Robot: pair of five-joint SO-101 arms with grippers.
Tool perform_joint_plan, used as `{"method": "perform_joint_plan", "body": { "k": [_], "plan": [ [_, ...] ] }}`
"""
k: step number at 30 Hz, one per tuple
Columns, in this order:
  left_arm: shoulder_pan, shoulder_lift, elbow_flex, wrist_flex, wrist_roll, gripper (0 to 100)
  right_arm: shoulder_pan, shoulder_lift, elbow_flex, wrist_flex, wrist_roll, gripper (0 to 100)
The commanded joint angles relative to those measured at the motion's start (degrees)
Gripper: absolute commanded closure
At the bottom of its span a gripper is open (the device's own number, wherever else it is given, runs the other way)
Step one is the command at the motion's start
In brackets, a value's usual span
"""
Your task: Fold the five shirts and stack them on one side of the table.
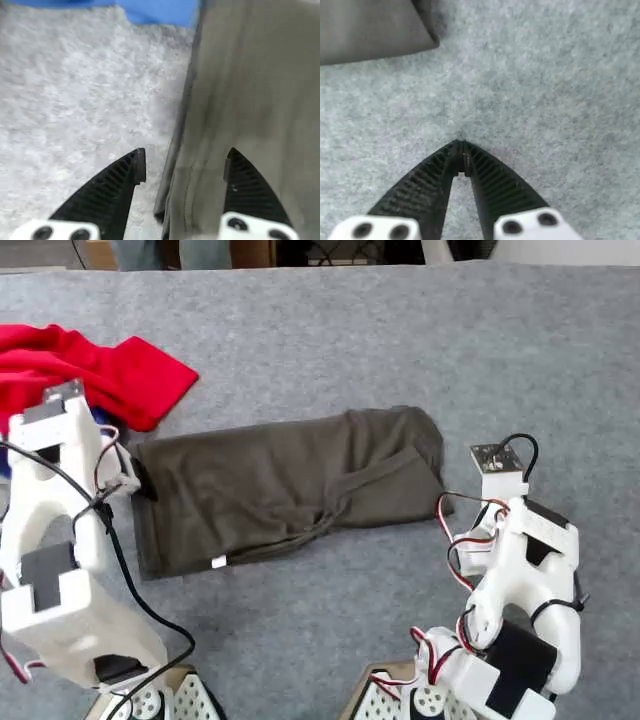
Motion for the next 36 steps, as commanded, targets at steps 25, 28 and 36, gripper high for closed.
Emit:
{"method": "perform_joint_plan", "body": {
  "k": [25,28,36],
  "plan": [
    [15.0,6.5,-24.1,18.6,1.0,97,1.8,-1.8,0.4,-1.0,-0.3,98.4],
    [24.1,5.0,-24.6,18.6,2.4,97,4.5,-1.9,0.5,-2.3,-0.2,98.4],
    [41.4,5.6,-32.6,16.8,9.1,97,7.9,-2.1,0.4,-3.6,-1.1,98.4]
  ]
}}
